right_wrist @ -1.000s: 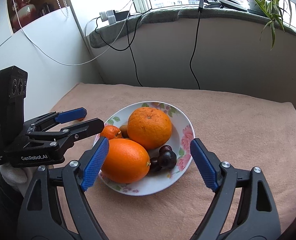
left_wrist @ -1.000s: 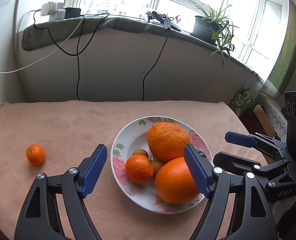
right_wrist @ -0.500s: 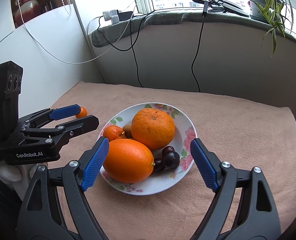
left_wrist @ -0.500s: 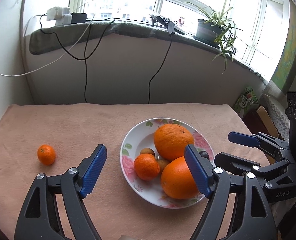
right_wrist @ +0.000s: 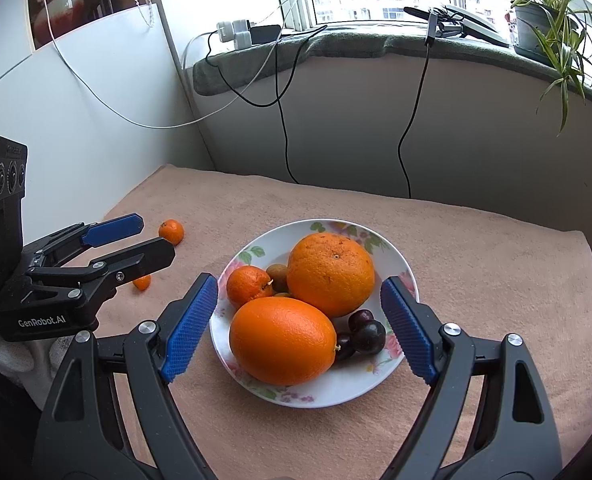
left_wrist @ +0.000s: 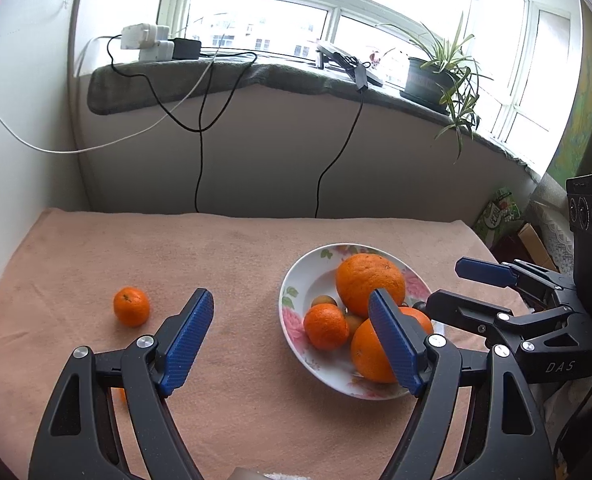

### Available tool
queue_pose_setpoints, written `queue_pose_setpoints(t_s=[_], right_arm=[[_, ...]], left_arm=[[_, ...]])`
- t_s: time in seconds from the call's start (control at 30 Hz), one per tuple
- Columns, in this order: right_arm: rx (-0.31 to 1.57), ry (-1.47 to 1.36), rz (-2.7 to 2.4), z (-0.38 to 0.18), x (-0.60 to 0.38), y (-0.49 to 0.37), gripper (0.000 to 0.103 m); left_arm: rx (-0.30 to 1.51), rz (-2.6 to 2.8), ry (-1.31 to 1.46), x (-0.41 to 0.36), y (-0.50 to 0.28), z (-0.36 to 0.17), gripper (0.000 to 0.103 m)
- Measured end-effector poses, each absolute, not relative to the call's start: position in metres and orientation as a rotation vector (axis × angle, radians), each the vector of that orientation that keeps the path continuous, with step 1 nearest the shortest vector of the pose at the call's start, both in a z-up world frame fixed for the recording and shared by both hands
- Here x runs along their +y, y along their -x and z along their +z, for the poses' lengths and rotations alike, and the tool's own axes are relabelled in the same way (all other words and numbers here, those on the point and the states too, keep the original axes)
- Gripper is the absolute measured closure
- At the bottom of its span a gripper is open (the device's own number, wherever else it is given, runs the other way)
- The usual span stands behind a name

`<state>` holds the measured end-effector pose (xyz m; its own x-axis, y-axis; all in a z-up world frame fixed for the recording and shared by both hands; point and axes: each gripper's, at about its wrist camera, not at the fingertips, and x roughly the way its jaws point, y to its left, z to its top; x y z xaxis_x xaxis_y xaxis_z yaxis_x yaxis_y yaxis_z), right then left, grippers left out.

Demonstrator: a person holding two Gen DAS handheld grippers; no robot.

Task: Organize fruits
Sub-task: 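Withdraw both open tools from the plate toward the loose tangerines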

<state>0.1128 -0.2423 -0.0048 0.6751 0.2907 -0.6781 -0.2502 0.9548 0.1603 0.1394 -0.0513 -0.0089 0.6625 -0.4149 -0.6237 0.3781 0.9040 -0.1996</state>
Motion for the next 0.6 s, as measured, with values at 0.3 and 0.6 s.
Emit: queue_pose_setpoints(t_s=[0.3,0.6], right_arm=[[0.758,-0.046,0.328,-0.001,-0.213,-0.127,0.017],[0.775,-0.081,0.388,-0.001,-0.181,-0.157,0.017]], left_arm=[[0.728,-0.390,0.076,-0.016,-0.139,-0.016,0.023],[0.760,-0.318,0.122,0.036,-0.133,-0.040,0.024]])
